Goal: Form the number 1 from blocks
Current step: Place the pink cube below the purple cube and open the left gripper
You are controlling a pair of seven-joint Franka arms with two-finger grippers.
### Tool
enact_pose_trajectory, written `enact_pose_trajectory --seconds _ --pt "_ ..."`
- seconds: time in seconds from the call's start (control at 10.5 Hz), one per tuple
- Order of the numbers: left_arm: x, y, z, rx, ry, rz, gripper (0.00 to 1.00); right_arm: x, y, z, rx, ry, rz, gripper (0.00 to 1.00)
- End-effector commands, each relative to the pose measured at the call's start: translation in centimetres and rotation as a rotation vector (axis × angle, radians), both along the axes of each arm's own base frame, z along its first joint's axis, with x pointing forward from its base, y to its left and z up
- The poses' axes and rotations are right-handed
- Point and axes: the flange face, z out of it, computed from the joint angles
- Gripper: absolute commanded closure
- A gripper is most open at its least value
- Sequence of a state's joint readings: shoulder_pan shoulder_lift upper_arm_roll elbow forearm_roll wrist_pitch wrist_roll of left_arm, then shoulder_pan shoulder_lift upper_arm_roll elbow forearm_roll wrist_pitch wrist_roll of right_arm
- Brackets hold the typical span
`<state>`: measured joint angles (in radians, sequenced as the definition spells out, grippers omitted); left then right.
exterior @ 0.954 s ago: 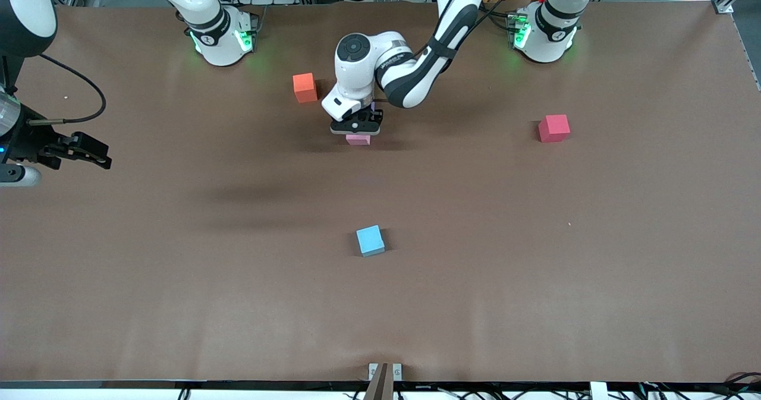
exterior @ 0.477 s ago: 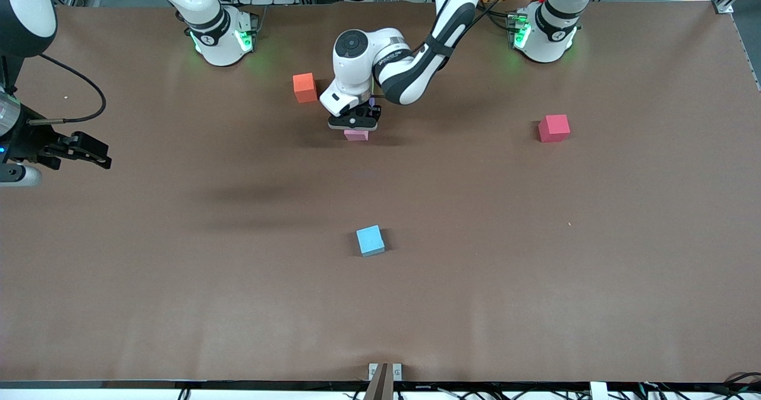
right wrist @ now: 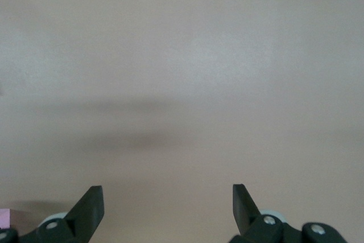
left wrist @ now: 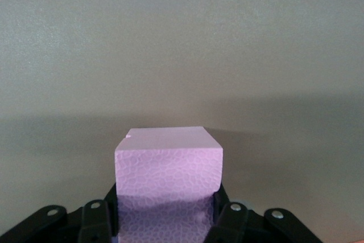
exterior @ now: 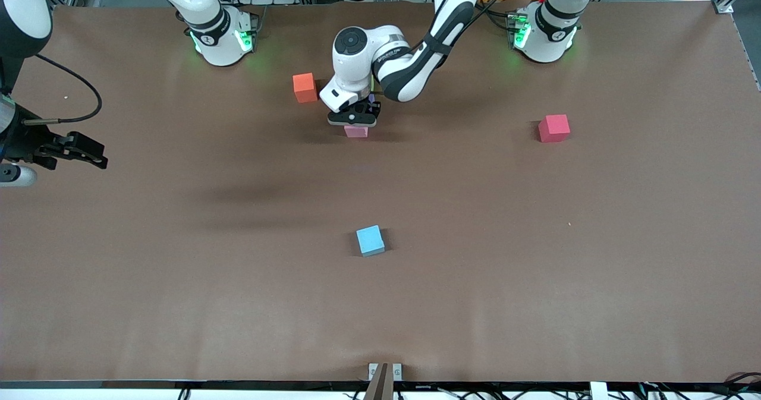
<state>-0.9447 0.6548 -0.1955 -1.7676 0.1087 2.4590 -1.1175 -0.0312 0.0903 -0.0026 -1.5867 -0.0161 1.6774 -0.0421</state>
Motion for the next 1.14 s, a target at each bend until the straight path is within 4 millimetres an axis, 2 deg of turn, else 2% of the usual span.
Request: enact_pose_trajectory --seconds 0.0,0.38,0.48,0.57,0.67,0.86,1.05 --pt "-1.7 0.8 -0.4 0.008 0.029 -0.004 1.0 0.0 -0.3 0.2 0.009 -0.001 0.011 0.0" --pt "-2.7 1.1 -0.4 0.022 0.039 -0.016 1.0 0.1 -0.3 0.2 0.011 0.0 0.01 0.0" --pt "-2.8 1.1 -0.4 0.022 0.04 -0.015 0.94 0.0 -0.3 0.2 0.011 -0.001 0.01 0.0" --pt "-2.5 1.1 -0.4 0.022 0.039 -0.009 0.09 0.0 -0.2 0.2 0.011 -0.001 0.012 0.0" --pt "-2.6 1.1 -0.4 0.022 0.04 0.013 0.0 0.0 -0.2 0.2 0.011 -0.001 0.012 0.0" --pt "-2.3 0.8 0.2 0.013 0.035 0.048 0.0 0.1 -0.4 0.2 0.011 0.0 0.024 0.0" --pt "-1.2 0.9 2.4 -0.002 0.008 0.072 0.0 0.1 -0.4 0.2 0.011 -0.001 0.026 0.0"
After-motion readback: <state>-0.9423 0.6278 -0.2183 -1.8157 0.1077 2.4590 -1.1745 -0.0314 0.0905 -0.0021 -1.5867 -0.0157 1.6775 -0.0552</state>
